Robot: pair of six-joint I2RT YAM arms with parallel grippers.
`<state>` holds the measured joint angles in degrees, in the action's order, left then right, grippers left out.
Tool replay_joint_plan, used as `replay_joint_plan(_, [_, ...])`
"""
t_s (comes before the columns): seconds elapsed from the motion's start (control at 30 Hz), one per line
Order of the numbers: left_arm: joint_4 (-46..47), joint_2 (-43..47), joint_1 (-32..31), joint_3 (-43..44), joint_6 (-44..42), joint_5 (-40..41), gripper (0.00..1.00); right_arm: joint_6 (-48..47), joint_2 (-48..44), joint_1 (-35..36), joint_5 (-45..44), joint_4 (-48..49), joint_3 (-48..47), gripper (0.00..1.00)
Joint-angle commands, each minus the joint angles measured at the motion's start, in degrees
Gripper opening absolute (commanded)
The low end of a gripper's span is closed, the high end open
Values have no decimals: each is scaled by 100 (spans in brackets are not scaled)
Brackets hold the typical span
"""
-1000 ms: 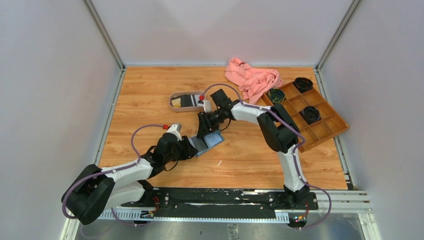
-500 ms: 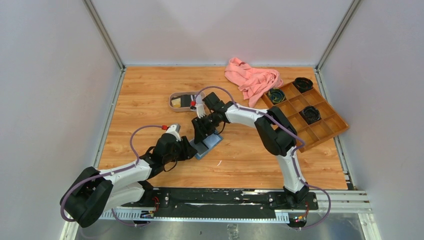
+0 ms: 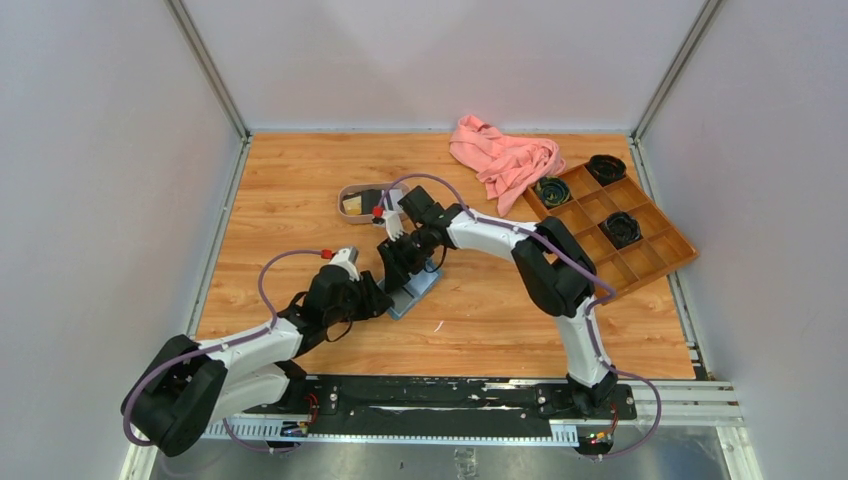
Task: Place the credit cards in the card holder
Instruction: Insert the credit card into the card holder.
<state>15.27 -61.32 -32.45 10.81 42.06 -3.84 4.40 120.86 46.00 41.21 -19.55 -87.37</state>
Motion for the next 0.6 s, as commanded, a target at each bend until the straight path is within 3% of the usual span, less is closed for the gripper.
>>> replay_joint_plan(0.0, [-313,71,193,-138,-198,13,49,-394,-291,-122,879,-311,-89,56])
replay_joint_plan(0.23, [-323,365,449,-162,-340,-391,52,-1437,-578,-524,1253,-719,-95,69])
replay_joint_plan(0.57, [-584,660,975,203,-584,-929,53,-1948,-986,-1260,1716,-770,167,66])
